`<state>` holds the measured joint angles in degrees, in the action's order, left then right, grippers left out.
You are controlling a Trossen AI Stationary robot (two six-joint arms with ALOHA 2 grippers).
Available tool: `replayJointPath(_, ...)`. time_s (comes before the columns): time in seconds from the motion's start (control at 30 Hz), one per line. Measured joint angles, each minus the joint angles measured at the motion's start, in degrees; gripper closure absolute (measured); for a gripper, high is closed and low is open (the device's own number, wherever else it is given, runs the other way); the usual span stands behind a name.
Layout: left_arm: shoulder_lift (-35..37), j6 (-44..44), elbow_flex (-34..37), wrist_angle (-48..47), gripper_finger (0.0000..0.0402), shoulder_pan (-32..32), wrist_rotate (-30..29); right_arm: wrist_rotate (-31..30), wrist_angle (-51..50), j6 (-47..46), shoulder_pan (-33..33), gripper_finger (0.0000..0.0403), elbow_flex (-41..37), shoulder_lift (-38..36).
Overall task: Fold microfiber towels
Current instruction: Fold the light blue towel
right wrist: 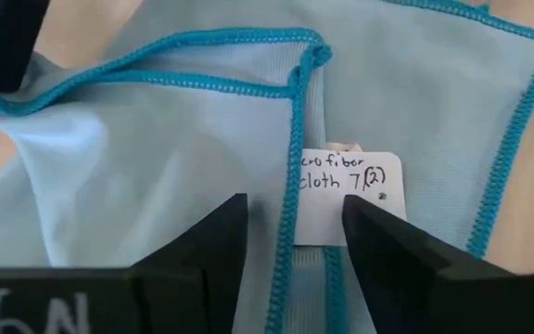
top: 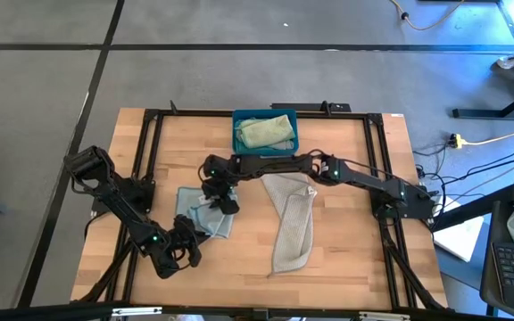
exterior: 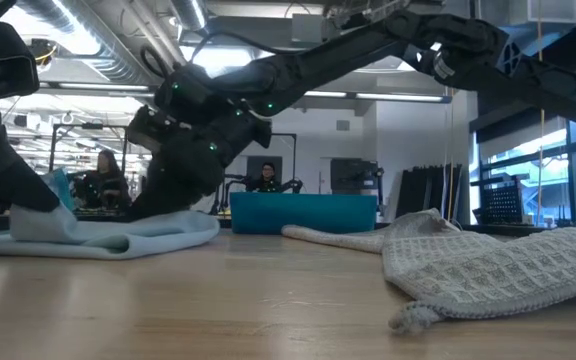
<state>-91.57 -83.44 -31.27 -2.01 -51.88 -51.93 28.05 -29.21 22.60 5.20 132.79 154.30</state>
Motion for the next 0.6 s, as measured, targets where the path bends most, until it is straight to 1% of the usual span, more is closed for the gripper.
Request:
replayJointPath(0.1,0.0,0.54,0.0,-0.15,0.0401,0.0,0.0,0.15,3.27,0.22,-0.65,0.0222,-0.07,0.0)
replayJointPath(0.2,0.0,1.38,0.0,-0.13,0.0402,0.0,0.0,2.24,6.57,0.19,-1.42,0.0222,0.61,-0.1)
replayJointPath(0.27,0.0,1.53,0.0,-0.13,0.0401,0.0,0.01,1.56,6.81,0.57,-2.11,0.0222,0.68,-0.33)
replayJointPath(0.33,0.0,1.53,0.0,-0.13,0.0401,0.0,0.01,-0.43,5.77,1.94,-2.57,0.0222,0.67,-0.33)
replayJointPath(0.4,0.0,1.55,0.0,-0.13,0.0402,0.0,0.0,-0.83,5.78,2.47,-2.74,0.0222,0.63,-0.31)
replayJointPath(0.6,0.0,1.57,0.0,-0.09,0.0402,0.0,-0.01,-0.69,12.02,1.82,-2.51,0.0222,0.66,0.8)
